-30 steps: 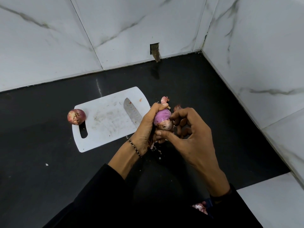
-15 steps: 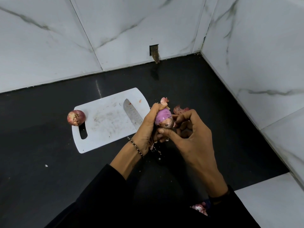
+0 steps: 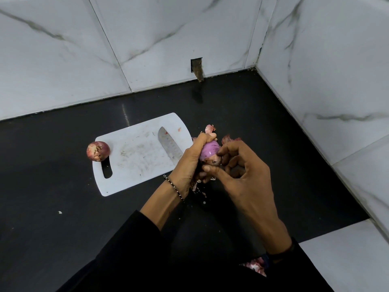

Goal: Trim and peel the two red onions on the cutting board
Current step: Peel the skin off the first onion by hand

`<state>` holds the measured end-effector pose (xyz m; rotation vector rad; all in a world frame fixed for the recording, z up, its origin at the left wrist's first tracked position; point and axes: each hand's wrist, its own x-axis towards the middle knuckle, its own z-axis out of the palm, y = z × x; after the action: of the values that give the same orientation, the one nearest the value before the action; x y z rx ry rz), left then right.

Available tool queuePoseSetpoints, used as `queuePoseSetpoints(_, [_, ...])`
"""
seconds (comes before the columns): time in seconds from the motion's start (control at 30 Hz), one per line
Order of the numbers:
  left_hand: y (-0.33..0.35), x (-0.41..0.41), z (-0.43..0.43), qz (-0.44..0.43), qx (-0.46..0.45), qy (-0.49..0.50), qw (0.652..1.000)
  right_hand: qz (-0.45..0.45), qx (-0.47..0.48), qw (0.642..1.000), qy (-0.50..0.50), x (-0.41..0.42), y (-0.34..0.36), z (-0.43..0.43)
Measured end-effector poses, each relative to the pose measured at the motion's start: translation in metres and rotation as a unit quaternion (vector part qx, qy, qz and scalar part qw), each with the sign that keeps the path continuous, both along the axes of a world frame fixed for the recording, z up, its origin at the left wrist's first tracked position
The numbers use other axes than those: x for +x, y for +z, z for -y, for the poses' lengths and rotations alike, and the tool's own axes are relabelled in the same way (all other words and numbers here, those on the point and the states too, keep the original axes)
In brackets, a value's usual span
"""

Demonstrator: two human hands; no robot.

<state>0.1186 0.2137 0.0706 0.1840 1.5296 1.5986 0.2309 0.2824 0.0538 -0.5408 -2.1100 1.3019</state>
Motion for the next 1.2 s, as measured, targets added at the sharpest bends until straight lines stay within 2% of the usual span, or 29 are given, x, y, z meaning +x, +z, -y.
queuePoseSetpoints(0.1, [-0.001,0.000,-0.001,0.006,-0.013,0.000,1.000,0.003,0.054,0.999,0.000,0.000,-0.002,0.004])
queuePoseSetpoints(0.27, [-0.004,-0.001,-0.004,-0.001,-0.031,-0.007,0.999,-0.006,-0.006,1.000,-0.022,0.002,-0.001,0.004])
queuePoseSetpoints(0.67, [-0.011,-0.003,-0.003,-0.039,-0.051,-0.027,0.998,0.009,0.005,1.000,-0.027,0.004,0.002,0.005])
queuePoseSetpoints(0.77, [-0.011,-0.003,-0.003,-0.040,-0.069,-0.034,0.996,0.025,0.040,0.999,-0.022,0.003,-0.002,0.008])
queuePoseSetpoints(0.93, [-0.014,-0.003,-0.004,-0.038,-0.050,-0.016,0.998,0.025,-0.024,0.998,-0.057,0.005,0.000,0.007])
queuePoseSetpoints(1.2, [-0.018,0.000,-0.004,-0.013,-0.028,0.000,1.000,0.033,-0.033,0.998,-0.047,0.008,0.004,0.009])
